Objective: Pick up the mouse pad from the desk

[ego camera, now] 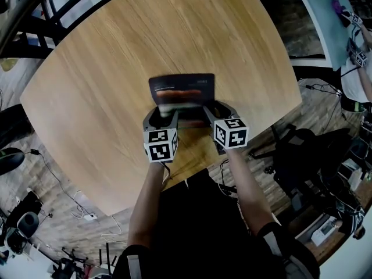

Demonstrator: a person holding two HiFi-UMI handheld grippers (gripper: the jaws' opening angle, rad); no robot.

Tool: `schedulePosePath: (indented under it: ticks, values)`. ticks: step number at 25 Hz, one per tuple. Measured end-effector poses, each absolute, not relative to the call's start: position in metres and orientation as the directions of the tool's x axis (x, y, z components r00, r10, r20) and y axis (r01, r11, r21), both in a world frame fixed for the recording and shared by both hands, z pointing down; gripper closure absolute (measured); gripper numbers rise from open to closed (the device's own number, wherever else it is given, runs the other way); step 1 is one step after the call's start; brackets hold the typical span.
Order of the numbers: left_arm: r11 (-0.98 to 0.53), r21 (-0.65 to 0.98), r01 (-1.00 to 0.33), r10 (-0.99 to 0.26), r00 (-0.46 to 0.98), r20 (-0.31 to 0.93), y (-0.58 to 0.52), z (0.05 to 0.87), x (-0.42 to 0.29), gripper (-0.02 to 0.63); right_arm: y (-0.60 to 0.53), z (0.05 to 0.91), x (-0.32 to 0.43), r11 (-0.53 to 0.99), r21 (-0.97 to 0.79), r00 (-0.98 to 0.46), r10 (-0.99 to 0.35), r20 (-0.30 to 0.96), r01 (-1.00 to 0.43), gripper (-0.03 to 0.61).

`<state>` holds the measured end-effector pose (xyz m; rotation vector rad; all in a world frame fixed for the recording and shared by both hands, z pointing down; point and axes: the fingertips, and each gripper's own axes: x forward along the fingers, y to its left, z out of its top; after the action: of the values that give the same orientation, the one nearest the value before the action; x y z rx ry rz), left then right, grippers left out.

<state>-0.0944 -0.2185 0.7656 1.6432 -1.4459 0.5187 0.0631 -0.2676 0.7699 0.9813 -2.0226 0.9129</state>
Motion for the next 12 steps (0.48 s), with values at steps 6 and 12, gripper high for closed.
schedulePosePath:
  ticks: [6, 12]
  values:
    - [0.031, 0.330, -0.944, -0.580, 0.252, 0.775, -0.216, 0.767, -0.088, 0.341, -0.250, 0.771, 0.031, 0.515, -0.299, -0.500, -0.309, 0.809, -0.803, 0.394]
    - [0.023, 0.316, -0.948, -0.575, 0.246, 0.781, -0.217, 0.767, -0.089, 0.342, -0.236, 0.771, 0.006, 0.582, -0.302, -0.535, -0.282, 0.796, -0.755, 0.397]
